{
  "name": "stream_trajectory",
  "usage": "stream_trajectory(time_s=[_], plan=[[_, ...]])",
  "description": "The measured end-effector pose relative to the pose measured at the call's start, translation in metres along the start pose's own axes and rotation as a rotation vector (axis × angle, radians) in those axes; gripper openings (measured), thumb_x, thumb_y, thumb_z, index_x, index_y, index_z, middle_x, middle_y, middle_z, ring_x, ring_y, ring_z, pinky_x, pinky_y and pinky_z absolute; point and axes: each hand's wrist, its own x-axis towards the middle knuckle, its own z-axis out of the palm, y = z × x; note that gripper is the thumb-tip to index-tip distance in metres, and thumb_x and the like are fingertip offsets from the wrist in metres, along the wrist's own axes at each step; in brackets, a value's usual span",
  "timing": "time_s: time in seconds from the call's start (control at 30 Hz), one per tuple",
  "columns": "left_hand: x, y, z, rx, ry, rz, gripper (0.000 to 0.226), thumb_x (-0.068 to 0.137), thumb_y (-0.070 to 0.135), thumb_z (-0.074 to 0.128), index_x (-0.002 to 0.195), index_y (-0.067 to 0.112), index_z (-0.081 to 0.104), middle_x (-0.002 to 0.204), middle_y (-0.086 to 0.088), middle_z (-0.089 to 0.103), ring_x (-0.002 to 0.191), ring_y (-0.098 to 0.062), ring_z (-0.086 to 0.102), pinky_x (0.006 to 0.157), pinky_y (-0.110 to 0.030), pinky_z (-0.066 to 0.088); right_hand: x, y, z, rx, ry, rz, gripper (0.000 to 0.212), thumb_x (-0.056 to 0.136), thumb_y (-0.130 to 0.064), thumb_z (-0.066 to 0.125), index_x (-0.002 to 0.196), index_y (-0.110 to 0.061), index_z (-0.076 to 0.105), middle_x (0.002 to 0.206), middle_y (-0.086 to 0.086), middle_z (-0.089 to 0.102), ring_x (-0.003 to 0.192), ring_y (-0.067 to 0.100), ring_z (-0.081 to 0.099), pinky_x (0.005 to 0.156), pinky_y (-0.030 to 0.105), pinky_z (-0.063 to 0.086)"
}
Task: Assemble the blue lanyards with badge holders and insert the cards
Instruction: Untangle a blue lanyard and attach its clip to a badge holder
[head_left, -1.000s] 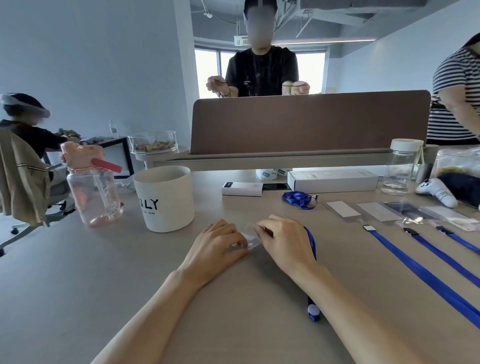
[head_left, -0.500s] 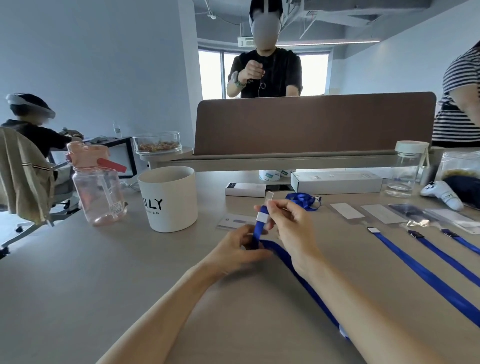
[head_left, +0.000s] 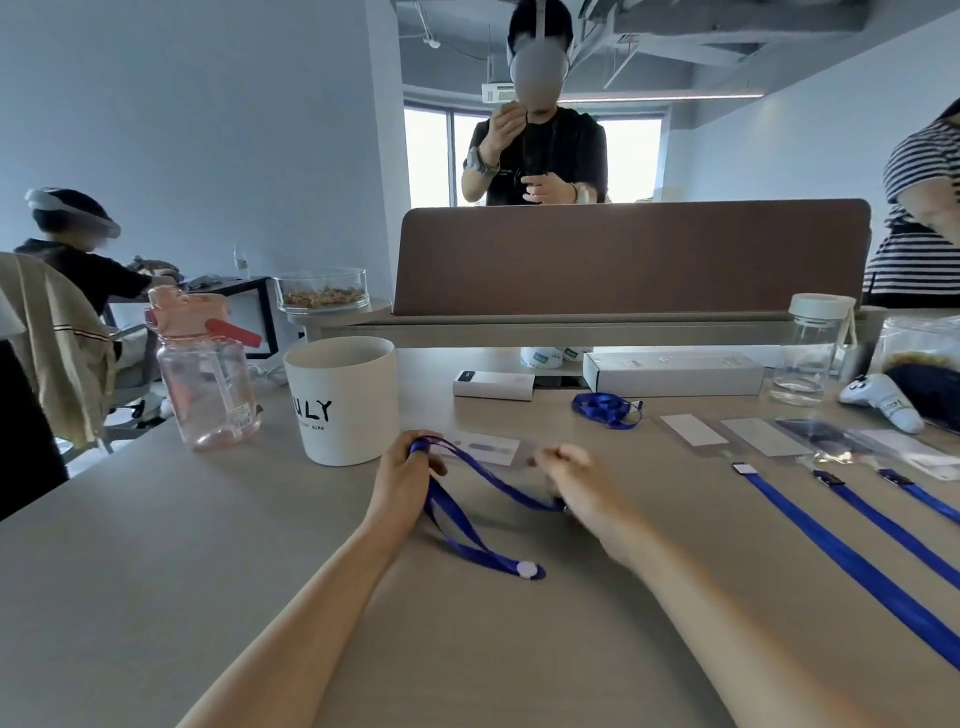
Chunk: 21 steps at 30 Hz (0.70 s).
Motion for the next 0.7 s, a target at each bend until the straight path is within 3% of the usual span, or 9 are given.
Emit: stream_trajectory(time_s=[0.07, 0.13, 0.2, 0.27, 0.4, 0.57, 0.7], plan=[[-0.004, 0.005, 0.002, -0.050, -0.005, -0.014, 0.040, 0.095, 0.005, 0.024, 0.107, 0.022, 0.058, 0.078, -0.001, 0.060, 0.064, -0.021, 0.048, 0.044, -0.025, 0.035, -0.008, -0.002, 0.009, -0.177, -0.127, -0.130, 0.027, 0.101, -0.038, 0.045, 0.101, -0.022, 0.066, 0.066, -0.007, 0.054, 0.056, 0.006, 0.047, 0.055, 0.019, 0.037], [-0.008, 0.010, 0.003, -0.084, 0.006, -0.004, 0.038, 0.096, 0.005, 0.024, 0.111, 0.022, 0.055, 0.082, -0.002, 0.059, 0.058, -0.019, 0.050, 0.037, -0.022, 0.036, -0.012, -0.002, 0.017, -0.327, -0.190, -0.247, 0.036, 0.096, -0.051, 0.048, 0.102, -0.021, 0.069, 0.080, -0.004, 0.068, 0.066, 0.005, 0.060, 0.063, 0.022, 0.050], [-0.010, 0.013, 0.003, -0.107, 0.017, 0.021, 0.030, 0.101, 0.010, 0.028, 0.113, 0.020, 0.054, 0.085, -0.004, 0.059, 0.058, -0.020, 0.055, 0.038, -0.025, 0.043, -0.013, -0.002, 0.022, -0.445, -0.238, -0.249, 0.053, 0.084, -0.071, 0.050, 0.100, -0.025, 0.069, 0.085, -0.005, 0.069, 0.075, 0.009, 0.064, 0.072, 0.029, 0.050], [-0.011, 0.017, 0.002, -0.163, 0.011, 0.043, 0.024, 0.103, 0.016, 0.032, 0.112, 0.019, 0.054, 0.090, -0.009, 0.059, 0.063, -0.021, 0.059, 0.042, -0.028, 0.049, -0.013, 0.000, 0.023, -0.572, -0.262, -0.253, 0.057, 0.074, -0.079, 0.054, 0.091, -0.026, 0.066, 0.077, -0.005, 0.064, 0.069, 0.010, 0.059, 0.068, 0.030, 0.049], [-0.011, 0.022, -0.003, -0.250, 0.017, 0.063, 0.025, 0.104, 0.017, 0.033, 0.113, 0.017, 0.057, 0.087, -0.008, 0.059, 0.069, -0.019, 0.062, 0.049, -0.029, 0.054, -0.012, 0.000, 0.026, -0.701, -0.218, -0.363, 0.015, 0.095, -0.043, 0.054, 0.090, -0.029, 0.055, 0.072, -0.008, 0.055, 0.066, 0.010, 0.055, 0.056, 0.019, 0.038], [0.007, 0.033, -0.026, -0.158, 0.119, 0.092, 0.034, 0.094, 0.001, 0.032, 0.105, 0.018, 0.060, 0.092, -0.003, 0.059, 0.081, -0.017, 0.060, 0.051, -0.028, 0.054, 0.012, -0.023, 0.041, -0.145, -0.121, -0.211, 0.019, 0.100, -0.023, 0.050, 0.092, -0.014, 0.064, 0.057, -0.001, 0.059, 0.051, 0.010, 0.054, 0.052, 0.021, 0.042], [0.039, 0.066, -0.073, 0.019, 0.139, 0.179, 0.035, 0.088, 0.003, 0.034, 0.092, 0.019, 0.064, 0.065, -0.006, 0.049, 0.056, -0.017, 0.043, 0.048, -0.027, 0.036, 0.059, -0.085, 0.063, 0.232, -0.066, -0.165, 0.012, 0.099, -0.012, 0.051, 0.091, -0.009, 0.059, 0.063, 0.002, 0.056, 0.050, 0.011, 0.044, 0.047, 0.021, 0.034]])
